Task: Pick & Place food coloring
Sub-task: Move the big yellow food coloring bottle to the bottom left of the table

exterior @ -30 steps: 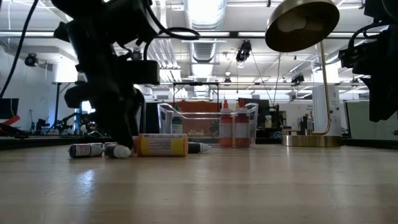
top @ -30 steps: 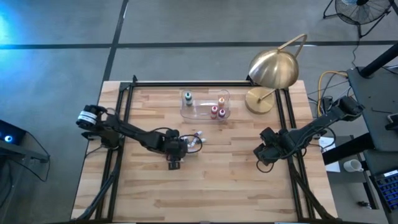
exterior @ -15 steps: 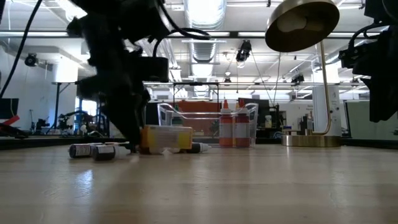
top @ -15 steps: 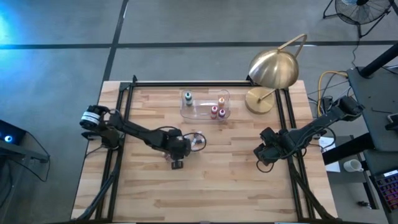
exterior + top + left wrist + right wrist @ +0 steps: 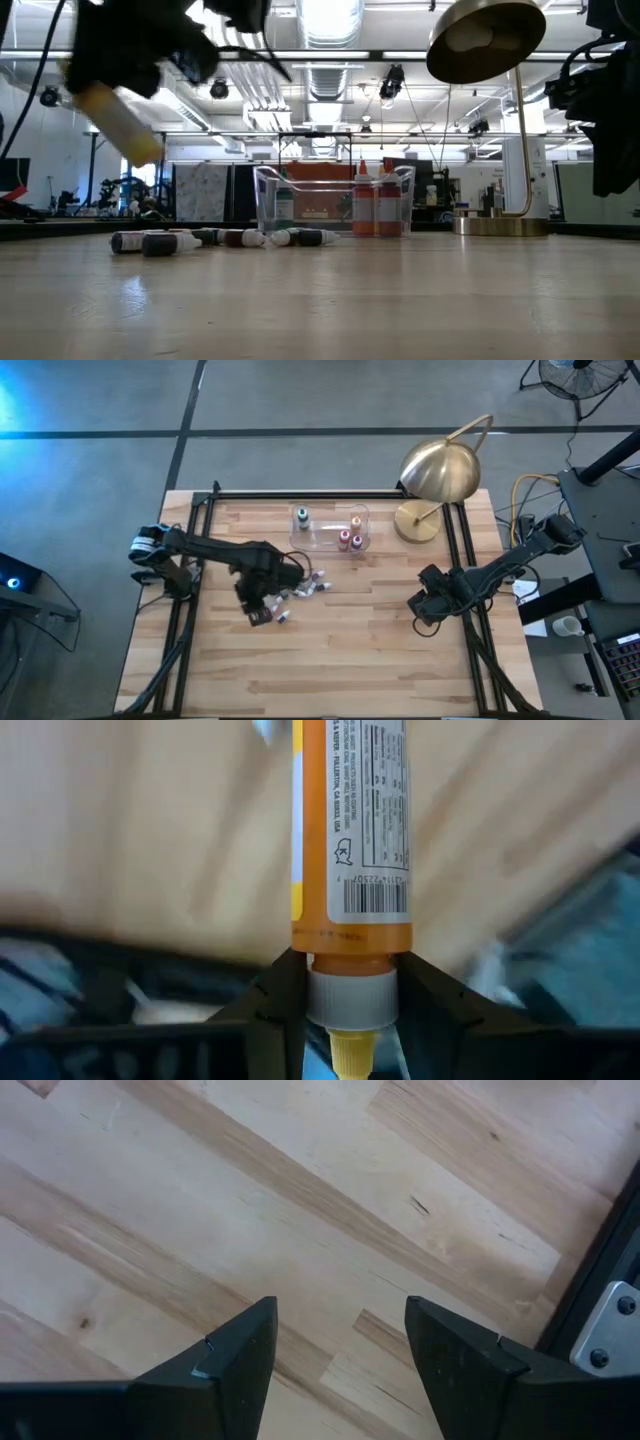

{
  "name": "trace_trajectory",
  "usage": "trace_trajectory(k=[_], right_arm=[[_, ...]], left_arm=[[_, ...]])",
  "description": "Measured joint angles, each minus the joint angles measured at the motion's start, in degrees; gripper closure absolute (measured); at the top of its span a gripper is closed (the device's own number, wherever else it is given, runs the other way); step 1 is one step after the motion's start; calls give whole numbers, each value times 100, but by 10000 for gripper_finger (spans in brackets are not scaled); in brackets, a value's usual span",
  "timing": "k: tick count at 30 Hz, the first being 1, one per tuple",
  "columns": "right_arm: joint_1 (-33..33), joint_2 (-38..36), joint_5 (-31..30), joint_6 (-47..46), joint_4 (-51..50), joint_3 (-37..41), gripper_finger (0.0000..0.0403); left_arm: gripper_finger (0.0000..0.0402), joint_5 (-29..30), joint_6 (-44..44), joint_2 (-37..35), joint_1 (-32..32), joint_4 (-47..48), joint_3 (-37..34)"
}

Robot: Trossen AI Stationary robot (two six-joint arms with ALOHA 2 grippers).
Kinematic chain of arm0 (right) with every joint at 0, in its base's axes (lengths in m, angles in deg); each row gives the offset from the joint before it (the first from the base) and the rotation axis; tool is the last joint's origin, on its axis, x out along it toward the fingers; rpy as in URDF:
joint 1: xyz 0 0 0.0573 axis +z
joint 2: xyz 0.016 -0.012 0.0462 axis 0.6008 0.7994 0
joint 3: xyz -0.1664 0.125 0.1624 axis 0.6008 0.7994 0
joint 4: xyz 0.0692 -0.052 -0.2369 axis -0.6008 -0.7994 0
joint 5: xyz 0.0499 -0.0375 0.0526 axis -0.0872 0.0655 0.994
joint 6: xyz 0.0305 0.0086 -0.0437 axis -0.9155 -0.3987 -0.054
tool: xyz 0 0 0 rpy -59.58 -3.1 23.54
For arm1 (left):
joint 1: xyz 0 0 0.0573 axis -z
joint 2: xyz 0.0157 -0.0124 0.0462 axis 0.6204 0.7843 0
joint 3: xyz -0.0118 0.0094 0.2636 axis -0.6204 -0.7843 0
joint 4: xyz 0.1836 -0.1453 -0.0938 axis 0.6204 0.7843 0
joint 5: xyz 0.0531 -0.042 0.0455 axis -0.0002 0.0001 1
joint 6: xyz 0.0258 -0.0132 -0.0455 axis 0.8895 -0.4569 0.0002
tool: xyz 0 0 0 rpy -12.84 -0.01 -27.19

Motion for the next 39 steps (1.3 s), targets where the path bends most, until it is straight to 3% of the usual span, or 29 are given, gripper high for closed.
trace_trajectory(k=[4, 9, 17, 29, 39], right_arm=[[0, 4, -6, -40, 13, 15, 189], [-2, 11, -8, -39, 24, 24, 189], [-4, 12, -25, -52, 26, 24, 189], [-4, 12, -35, -52, 28, 24, 189], [-4, 12, -35, -52, 31, 24, 189]], left_arm=[[308, -353, -405, 3, 118, 83, -573], [305, -1706, -782, -60, 645, 117, -1360], [308, -2833, -1189, -49, 1600, -177, -2248], [295, -3263, -1963, -49, 1663, -1353, -3129], [278, -3055, -2135, -49, 1663, -1750, -3218]])
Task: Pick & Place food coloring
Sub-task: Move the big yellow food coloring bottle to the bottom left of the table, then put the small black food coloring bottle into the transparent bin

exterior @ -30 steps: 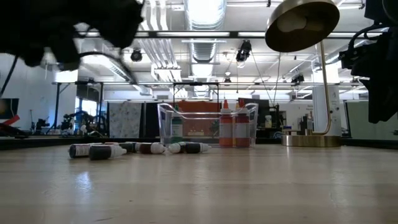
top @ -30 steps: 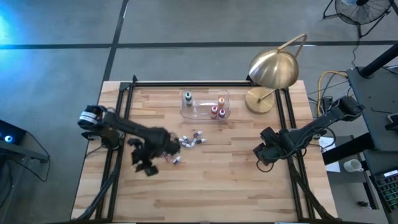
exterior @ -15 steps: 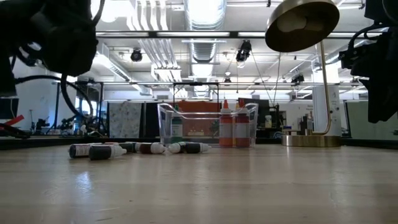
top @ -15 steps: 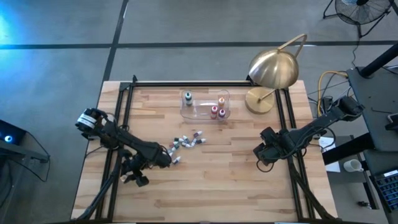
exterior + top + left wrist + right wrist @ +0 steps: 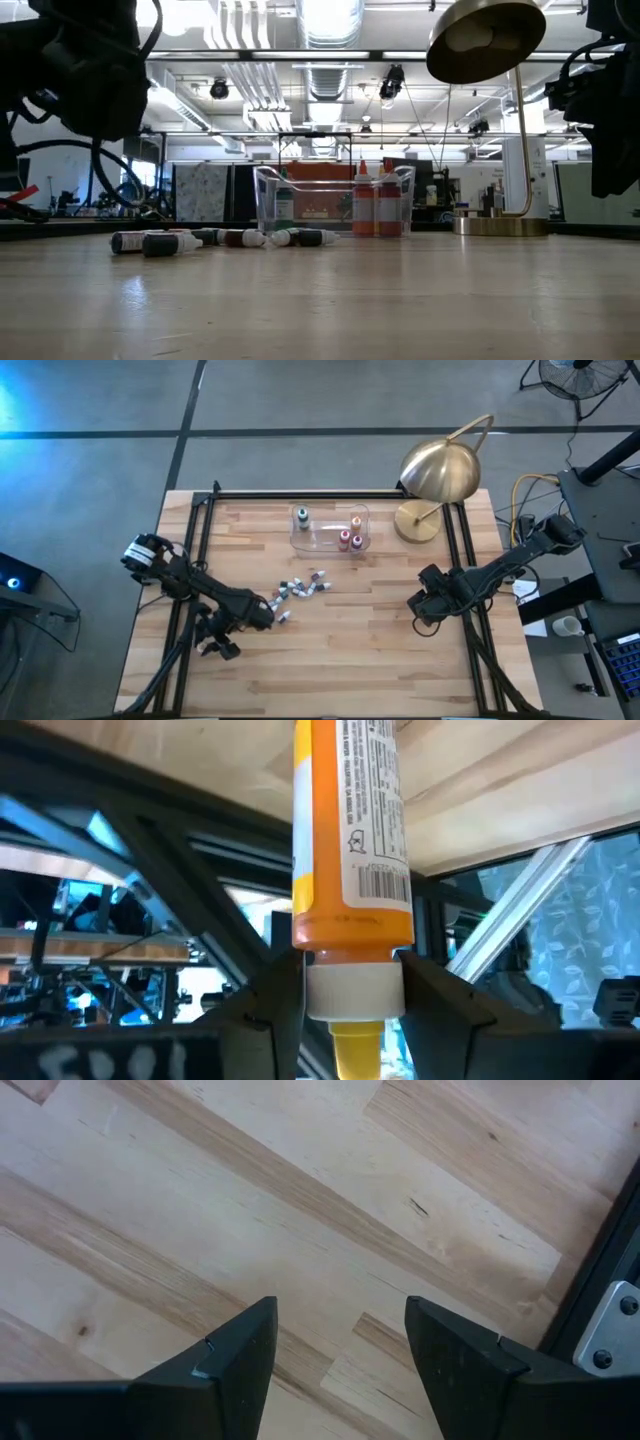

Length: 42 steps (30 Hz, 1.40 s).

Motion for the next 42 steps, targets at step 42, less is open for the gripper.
trace_trajectory(k=[42], right_arm=[[2, 2, -49, 0, 13, 9, 189]], left_arm=[[177, 3806, 496, -9, -76, -1070, 1625]])
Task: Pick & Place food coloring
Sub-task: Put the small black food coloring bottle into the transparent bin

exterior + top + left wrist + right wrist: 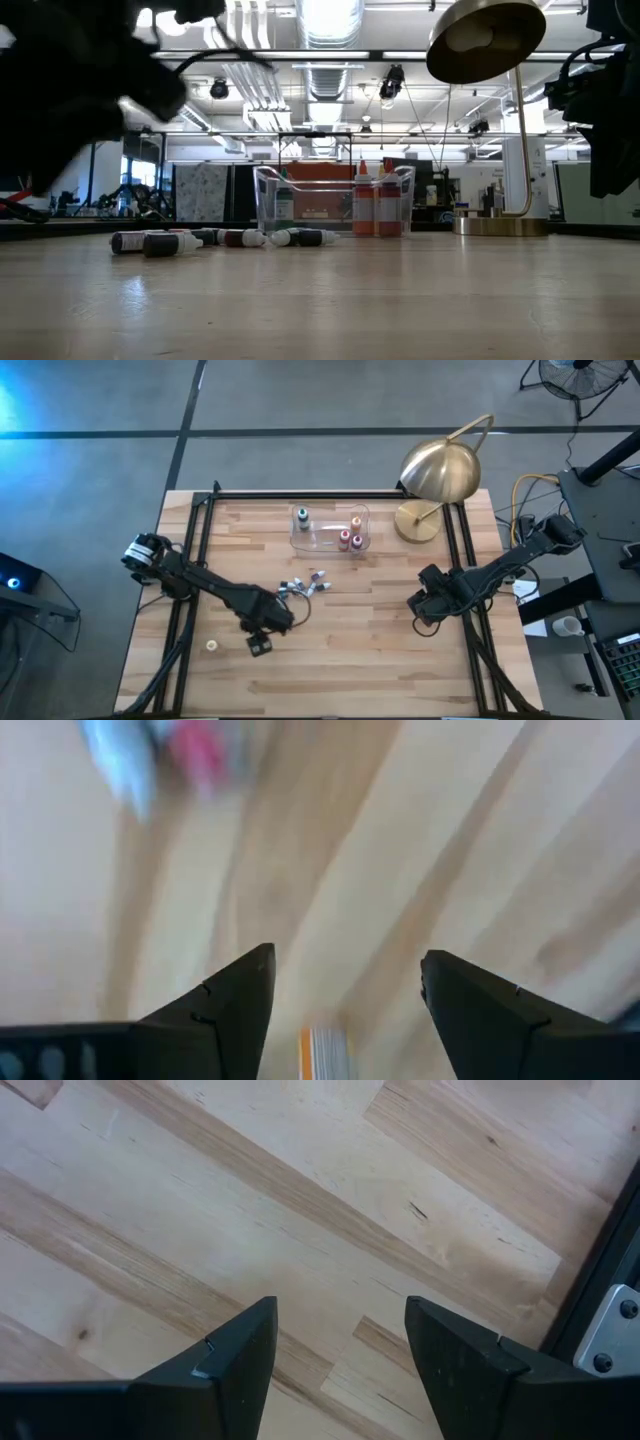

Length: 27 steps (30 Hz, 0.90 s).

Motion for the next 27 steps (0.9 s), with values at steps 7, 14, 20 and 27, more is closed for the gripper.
trace_trajectory(k=[7, 14, 20, 27], right_arm=[[-1, 0, 0, 0, 0, 0, 189], [-2, 0, 0, 0, 4, 7, 189], [-2, 0, 5, 12, 11, 9, 189], [-2, 0, 30, 11, 15, 9, 189]], left_arm=[[177, 1642, 381, -2, -11, -1377, -18], [177, 2176, -1366, 91, -511, -1484, -167], [178, 1922, -1508, 271, -680, -1847, -119], [180, 1653, -1567, 584, -623, -1836, -163]])
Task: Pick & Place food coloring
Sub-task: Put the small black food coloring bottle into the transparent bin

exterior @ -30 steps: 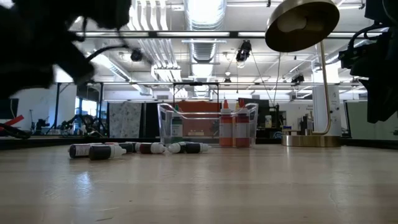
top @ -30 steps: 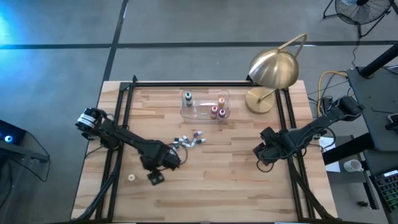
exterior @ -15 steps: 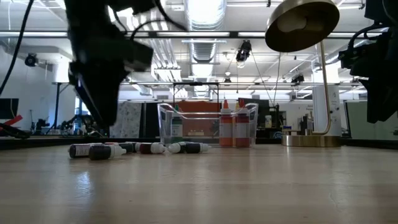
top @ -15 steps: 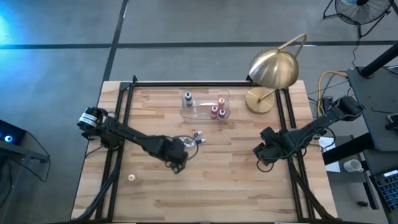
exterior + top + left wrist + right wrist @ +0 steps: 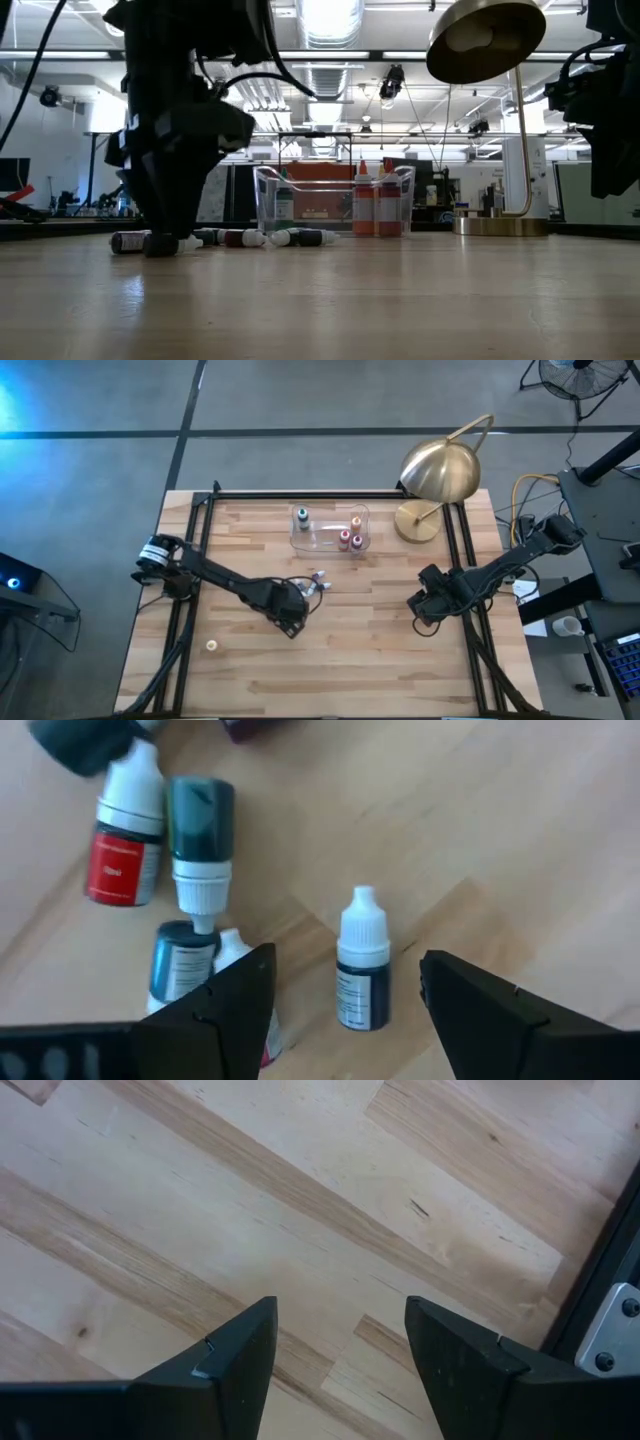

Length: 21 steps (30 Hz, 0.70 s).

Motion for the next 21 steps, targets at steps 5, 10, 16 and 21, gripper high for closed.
trace_trajectory(k=[5, 10, 16, 21], right_arm=[[0, 0, 7, -5, -3, 0, 189], [0, 0, 33, -9, -5, 0, 189], [0, 0, 77, -11, -5, 2, 189], [0, 0, 82, -13, -7, 2, 189]], left_arm=[[180, 11, -69, 275, 0, 16, 22], [197, 59, -76, 378, 2, 37, 28], [290, 101, 43, 376, -14, 144, 35], [369, 126, 338, 277, -148, 69, 252]])
